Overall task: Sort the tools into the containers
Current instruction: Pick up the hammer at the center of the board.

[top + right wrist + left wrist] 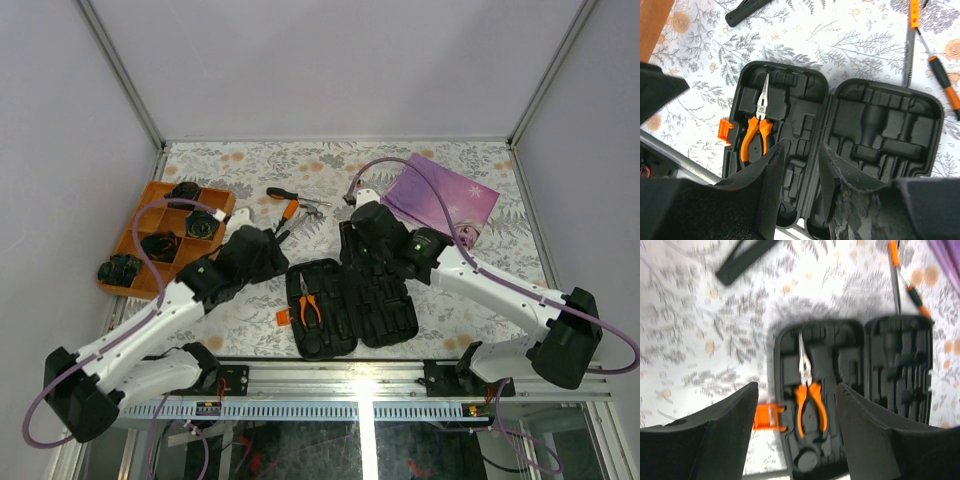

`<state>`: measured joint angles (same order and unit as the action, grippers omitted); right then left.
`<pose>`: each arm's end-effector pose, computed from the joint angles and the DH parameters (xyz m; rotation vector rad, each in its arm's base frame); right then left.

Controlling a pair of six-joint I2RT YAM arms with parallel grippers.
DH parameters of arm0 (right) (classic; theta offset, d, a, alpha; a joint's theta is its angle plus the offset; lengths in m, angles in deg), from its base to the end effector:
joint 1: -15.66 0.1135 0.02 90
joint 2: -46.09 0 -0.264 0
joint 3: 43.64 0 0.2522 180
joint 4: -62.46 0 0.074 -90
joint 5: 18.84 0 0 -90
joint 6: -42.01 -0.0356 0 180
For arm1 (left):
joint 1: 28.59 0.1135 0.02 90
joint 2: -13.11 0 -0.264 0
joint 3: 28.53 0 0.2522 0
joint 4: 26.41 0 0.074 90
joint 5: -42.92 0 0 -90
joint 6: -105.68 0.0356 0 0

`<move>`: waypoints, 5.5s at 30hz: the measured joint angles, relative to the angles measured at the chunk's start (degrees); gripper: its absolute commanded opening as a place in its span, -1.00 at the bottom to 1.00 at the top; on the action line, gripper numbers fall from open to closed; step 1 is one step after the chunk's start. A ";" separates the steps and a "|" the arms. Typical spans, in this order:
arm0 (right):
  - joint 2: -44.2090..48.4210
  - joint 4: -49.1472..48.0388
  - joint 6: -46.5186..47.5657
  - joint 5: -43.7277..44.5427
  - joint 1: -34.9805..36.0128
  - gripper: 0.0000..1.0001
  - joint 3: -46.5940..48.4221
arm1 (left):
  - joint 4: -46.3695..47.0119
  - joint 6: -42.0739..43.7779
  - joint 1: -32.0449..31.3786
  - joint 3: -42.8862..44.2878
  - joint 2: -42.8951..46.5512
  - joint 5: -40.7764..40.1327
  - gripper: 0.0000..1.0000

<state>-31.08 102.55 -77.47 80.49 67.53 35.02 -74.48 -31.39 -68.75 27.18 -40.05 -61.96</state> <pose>0.1890 0.2315 0.3094 -0.3576 2.2719 0.5786 0.1508 -0.1153 0.2587 -0.2694 2.3604 -0.4449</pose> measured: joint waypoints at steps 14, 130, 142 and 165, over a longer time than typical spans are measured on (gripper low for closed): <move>2.27 -1.81 6.43 -5.18 -5.81 -0.17 -3.30 | 3.78 15.21 12.52 15.82 -30.69 -6.62 0.32; 4.79 -3.50 10.23 -10.56 -8.04 -0.20 -11.19 | 15.21 26.56 9.68 19.67 -50.73 2.10 -0.13; 5.18 -3.91 10.05 -8.85 -8.07 -0.23 -11.61 | 16.85 25.35 11.04 22.18 -53.27 3.26 -0.38; 19.30 -8.79 6.12 2.89 -8.17 -0.30 -18.45 | 20.13 24.76 11.23 19.39 -51.17 8.02 -1.00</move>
<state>-11.78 93.76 -71.35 83.37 59.36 16.58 -54.35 -6.62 -57.52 46.57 -91.22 -53.94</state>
